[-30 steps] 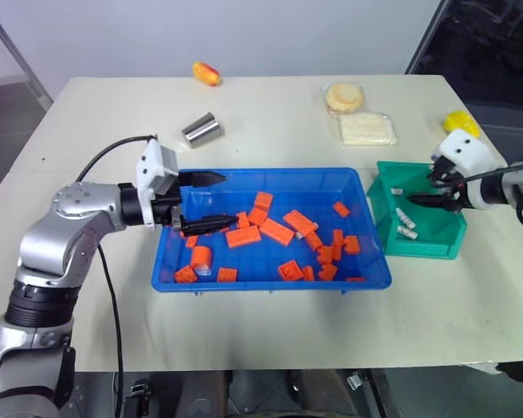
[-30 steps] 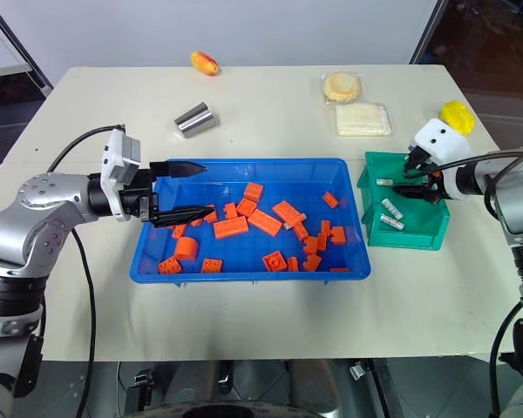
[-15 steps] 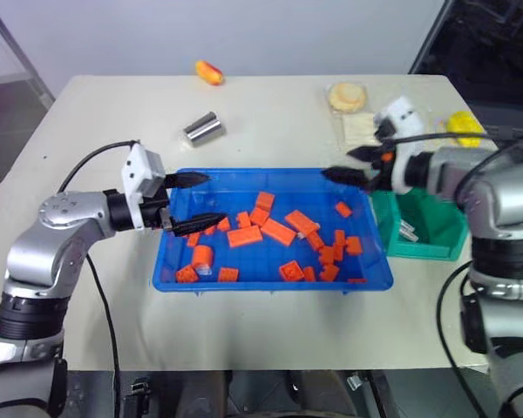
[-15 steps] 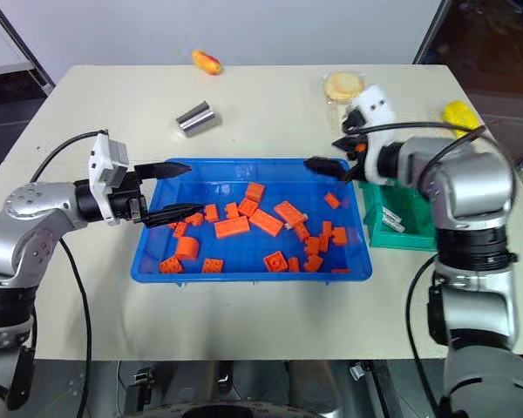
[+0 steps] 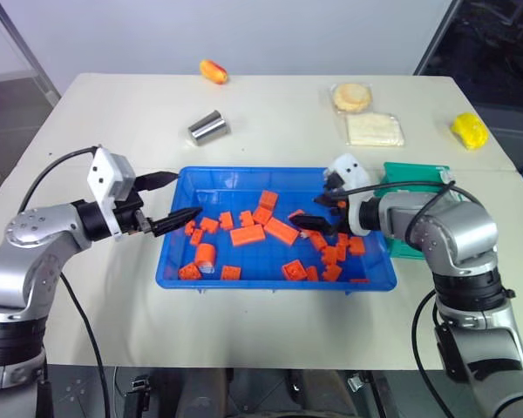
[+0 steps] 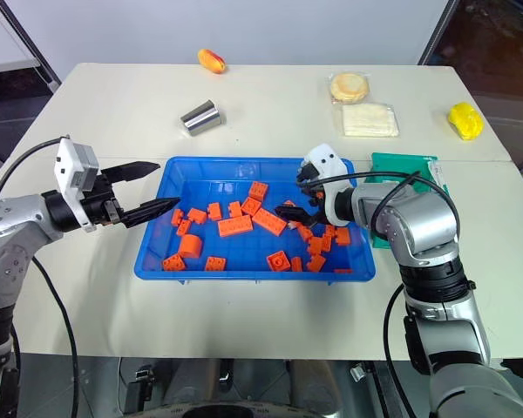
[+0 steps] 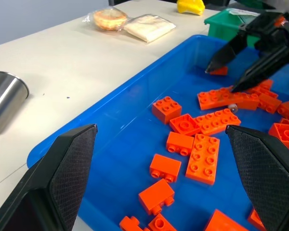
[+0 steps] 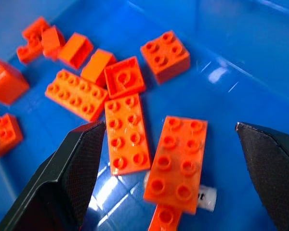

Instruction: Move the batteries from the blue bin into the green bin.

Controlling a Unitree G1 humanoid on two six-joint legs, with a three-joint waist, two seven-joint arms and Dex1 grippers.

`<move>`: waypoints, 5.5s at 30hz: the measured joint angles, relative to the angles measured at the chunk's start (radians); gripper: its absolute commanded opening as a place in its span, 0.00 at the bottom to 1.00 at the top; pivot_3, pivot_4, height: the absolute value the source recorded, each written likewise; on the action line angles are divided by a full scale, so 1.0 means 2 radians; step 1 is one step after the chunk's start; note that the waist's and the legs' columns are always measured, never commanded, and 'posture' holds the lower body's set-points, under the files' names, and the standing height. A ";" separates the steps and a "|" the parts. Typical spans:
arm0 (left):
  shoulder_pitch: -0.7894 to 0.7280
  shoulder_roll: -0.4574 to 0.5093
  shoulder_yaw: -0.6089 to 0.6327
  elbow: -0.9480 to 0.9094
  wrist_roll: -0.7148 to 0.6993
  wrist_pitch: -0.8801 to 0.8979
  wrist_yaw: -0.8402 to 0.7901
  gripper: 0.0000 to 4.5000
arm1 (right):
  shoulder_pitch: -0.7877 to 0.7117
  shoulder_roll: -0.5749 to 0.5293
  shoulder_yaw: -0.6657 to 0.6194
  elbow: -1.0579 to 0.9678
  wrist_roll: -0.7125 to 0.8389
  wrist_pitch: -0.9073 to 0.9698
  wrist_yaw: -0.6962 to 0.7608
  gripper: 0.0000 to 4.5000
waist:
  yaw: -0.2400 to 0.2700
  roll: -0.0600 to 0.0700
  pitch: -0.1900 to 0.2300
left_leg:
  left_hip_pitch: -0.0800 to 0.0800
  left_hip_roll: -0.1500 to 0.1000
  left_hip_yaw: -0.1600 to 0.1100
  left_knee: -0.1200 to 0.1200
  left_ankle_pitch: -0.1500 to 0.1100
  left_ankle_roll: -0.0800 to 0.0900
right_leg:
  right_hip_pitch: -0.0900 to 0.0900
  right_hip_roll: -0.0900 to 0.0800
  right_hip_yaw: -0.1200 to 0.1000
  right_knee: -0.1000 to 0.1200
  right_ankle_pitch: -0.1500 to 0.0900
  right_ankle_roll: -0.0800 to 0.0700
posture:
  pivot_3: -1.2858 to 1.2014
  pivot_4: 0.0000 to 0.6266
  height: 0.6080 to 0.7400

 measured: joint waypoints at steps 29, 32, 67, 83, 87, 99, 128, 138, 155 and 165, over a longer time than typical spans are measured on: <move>-0.004 -0.002 -0.006 -0.003 0.000 0.000 0.009 1.00 | 0.029 -0.031 0.046 0.001 -0.008 -0.042 0.005 0.01 | 0.000 0.000 0.000 | 0.000 0.000 0.000 0.000 0.000 0.000 | 0.000 0.000 0.000 0.000 0.000 0.000 | 0.52 0.24 1.00; -0.007 -0.002 -0.006 -0.003 0.000 0.000 0.009 1.00 | 0.029 -0.031 0.046 0.001 -0.008 -0.042 0.006 0.01 | 0.000 0.000 0.000 | 0.000 0.000 0.000 0.000 0.000 0.000 | 0.000 0.000 0.000 0.000 0.000 0.000 | 0.52 0.24 1.00; -0.006 -0.007 -0.022 -0.003 0.001 -0.004 0.004 1.00 | -0.006 -0.244 0.136 0.098 -0.211 -0.617 0.318 0.78 | 0.000 0.000 0.000 | 0.000 0.000 0.001 0.000 0.000 0.000 | 0.000 0.000 0.000 0.000 0.000 0.000 | 0.52 0.24 1.00; 0.008 -0.008 -0.021 -0.017 0.000 -0.003 0.019 1.00 | 0.015 -0.189 0.147 0.114 -0.244 -0.675 0.364 0.78 | 0.000 0.000 0.000 | 0.001 0.000 0.001 0.001 0.000 0.000 | 0.001 0.000 0.000 0.000 0.000 0.000 | 0.52 0.24 1.00; 0.009 -0.010 -0.021 -0.023 -0.001 -0.002 0.023 1.00 | 0.002 -0.177 0.165 0.153 -0.275 -0.704 0.363 0.78 | 0.002 0.000 0.000 | 0.002 0.000 0.001 0.001 0.000 0.000 | 0.002 0.000 0.000 0.000 0.000 0.000 | 0.52 0.24 1.00; 0.013 -0.010 -0.020 -0.030 -0.006 0.001 0.031 1.00 | -0.006 -0.143 0.171 0.191 -0.299 -0.753 0.363 0.72 | 0.001 -0.001 0.000 | 0.008 0.000 0.001 -0.001 0.000 0.000 | 0.008 0.000 0.000 -0.001 0.000 0.000 | 0.52 0.24 1.00; -0.103 -0.014 -0.067 0.038 0.002 -0.024 -0.038 1.00 | -0.163 -0.177 0.011 0.206 -0.213 -0.497 0.339 0.00 | 0.016 0.000 0.000 | 0.008 -0.001 0.000 -0.001 0.000 0.000 | 0.009 -0.001 -0.001 -0.004 0.000 0.000 | 0.52 0.24 1.00; -0.214 -0.084 -0.150 0.160 0.060 -0.083 -0.103 1.00 | -0.003 -0.250 -0.036 0.198 -0.231 -0.481 0.275 0.00 | -0.002 0.001 0.000 | 0.008 0.000 0.001 -0.002 0.000 0.000 | 0.007 0.000 0.001 -0.003 0.000 0.000 | 0.52 0.24 1.00; -0.191 -0.091 -0.143 0.175 0.078 -0.089 -0.095 1.00 | 0.056 -0.271 -0.046 0.198 -0.224 -0.475 0.253 0.99 | -0.011 0.001 0.000 | 0.008 0.000 0.001 -0.002 0.000 0.000 | 0.007 0.000 0.001 -0.002 0.000 0.000 | 0.52 0.24 1.00; -0.183 -0.083 -0.083 0.172 0.088 -0.110 -0.026 1.00 | -0.030 -0.188 -0.152 0.302 -0.178 -0.450 0.082 0.99 | -0.007 0.001 0.000 | 0.008 0.000 0.001 -0.002 0.000 0.000 | 0.007 0.000 0.001 -0.002 0.000 0.000 | 0.52 0.24 1.00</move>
